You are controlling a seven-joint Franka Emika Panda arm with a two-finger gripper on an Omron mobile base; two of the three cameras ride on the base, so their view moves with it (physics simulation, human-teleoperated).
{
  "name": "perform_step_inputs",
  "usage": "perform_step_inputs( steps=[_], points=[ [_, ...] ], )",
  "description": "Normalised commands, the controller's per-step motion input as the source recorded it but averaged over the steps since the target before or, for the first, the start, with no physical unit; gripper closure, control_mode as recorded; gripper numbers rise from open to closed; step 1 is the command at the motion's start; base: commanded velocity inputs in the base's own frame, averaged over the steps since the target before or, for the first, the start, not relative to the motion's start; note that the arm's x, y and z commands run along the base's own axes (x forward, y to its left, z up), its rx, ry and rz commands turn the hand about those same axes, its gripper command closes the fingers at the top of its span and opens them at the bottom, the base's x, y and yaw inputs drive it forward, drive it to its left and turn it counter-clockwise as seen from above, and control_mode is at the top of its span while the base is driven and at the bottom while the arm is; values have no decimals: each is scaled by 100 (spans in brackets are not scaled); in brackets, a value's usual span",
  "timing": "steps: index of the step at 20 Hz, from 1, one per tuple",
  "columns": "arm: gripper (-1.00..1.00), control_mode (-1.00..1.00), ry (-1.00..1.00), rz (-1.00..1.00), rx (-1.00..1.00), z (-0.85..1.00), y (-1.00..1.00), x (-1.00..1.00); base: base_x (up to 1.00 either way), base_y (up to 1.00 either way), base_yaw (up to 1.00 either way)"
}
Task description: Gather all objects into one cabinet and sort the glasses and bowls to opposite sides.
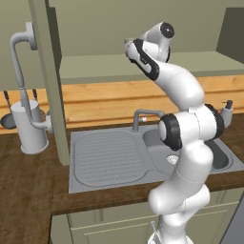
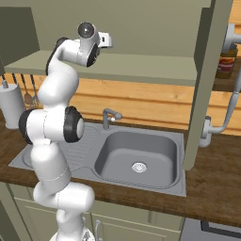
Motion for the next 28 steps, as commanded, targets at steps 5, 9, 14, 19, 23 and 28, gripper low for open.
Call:
perform_step_inputs(
  steps=[5, 9, 14, 19, 23, 28],
  points=[
    [100, -100, -2, 1, 0, 0, 3, -73, 0, 0, 0],
    [100, -100, -4, 2, 0, -3, 8, -100, 0, 0, 0],
    [100, -100, -6, 1, 0, 2, 0, -100, 0, 0, 0],
    [100, -100, 2, 1, 0, 20, 0, -100, 0, 0, 0],
    [100, -100, 11, 5, 0, 18, 0, -100, 0, 0, 0],
    [100, -100, 6, 6, 0, 5, 0, -100, 0, 0, 0]
  ],
)
